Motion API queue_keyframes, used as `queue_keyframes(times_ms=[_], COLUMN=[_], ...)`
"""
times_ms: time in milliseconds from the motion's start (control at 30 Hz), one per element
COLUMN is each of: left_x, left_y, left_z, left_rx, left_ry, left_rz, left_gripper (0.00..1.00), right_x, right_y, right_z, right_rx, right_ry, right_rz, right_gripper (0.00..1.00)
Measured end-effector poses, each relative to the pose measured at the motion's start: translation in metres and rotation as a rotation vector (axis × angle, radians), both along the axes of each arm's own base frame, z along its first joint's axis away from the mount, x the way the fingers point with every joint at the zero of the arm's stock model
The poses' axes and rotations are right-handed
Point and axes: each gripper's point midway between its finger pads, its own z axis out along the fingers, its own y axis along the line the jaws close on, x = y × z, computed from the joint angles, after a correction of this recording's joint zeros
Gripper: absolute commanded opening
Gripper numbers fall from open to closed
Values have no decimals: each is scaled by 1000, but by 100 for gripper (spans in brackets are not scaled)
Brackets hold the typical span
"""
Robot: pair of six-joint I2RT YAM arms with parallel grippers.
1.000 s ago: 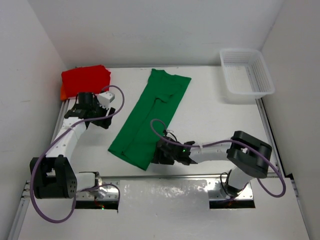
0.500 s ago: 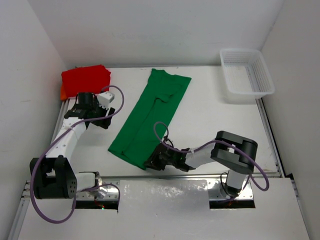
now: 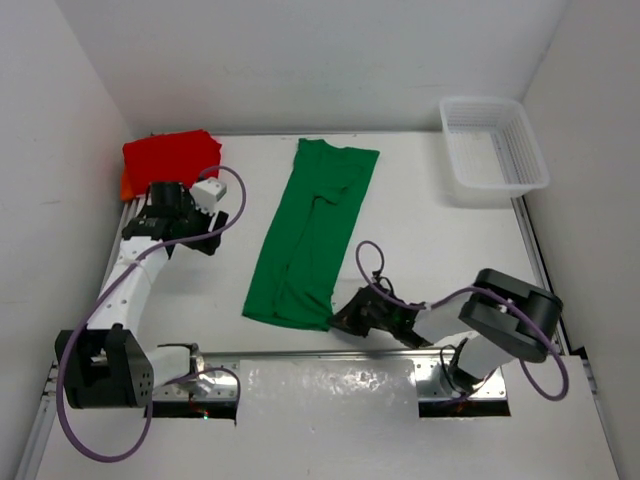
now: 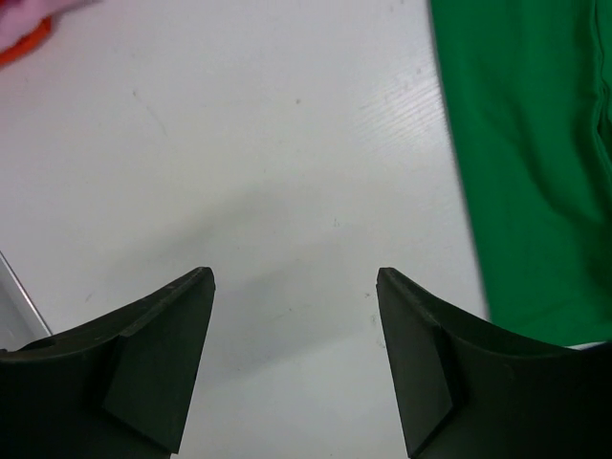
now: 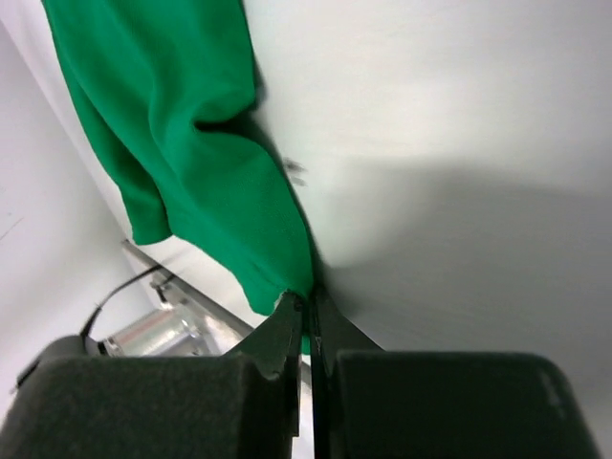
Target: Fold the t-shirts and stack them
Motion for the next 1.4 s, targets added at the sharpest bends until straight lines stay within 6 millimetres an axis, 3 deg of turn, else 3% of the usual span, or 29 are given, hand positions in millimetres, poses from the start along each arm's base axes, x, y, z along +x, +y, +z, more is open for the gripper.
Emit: queue_keyframes(times_ms=[233, 367, 500, 600, 700, 767, 867, 933, 1033, 1167, 1400], left_x=[11, 9, -4, -21, -44, -61, -104, -132, -158, -171, -170], left_y=[-17, -55, -113, -157, -182, -178, -154, -145, -144, -143, -156], left_z=[26, 33, 37, 42, 42, 32, -5, -33, -71, -106, -124], left_rx=[-45, -53, -41, 52, 203, 311, 450, 496, 541, 587, 602], left_ry=[-55, -68, -83, -111, -170, -207, -224, -216, -210, -169, -216], left_rz=[-51, -164, -357, -571, -833, -989, -1236, -1398, -1606, -1760, -1838], left_gripper=[67, 69, 76, 77, 80, 80, 71, 72, 78, 77, 63], right_x=[-18, -18, -23, -23, -23, -24, -25, -24, -21, -17, -13], right_y=[-48, -70, -85, -88, -90, -93, -95, -94, -92, -88, -80], right_z=[-1, 0, 1, 5, 10, 10, 10, 10, 9, 8, 6], right_rx=[-29, -74, -131, -146, -180, -210, -232, -241, -262, -277, -288], right_ry=[-25, -46, -90, -132, -164, -172, -180, -176, -160, -150, -132], right_rz=[24, 32, 79, 122, 168, 197, 220, 227, 232, 240, 266], right_gripper=[0, 1, 39, 53, 57, 57, 57, 55, 50, 45, 35])
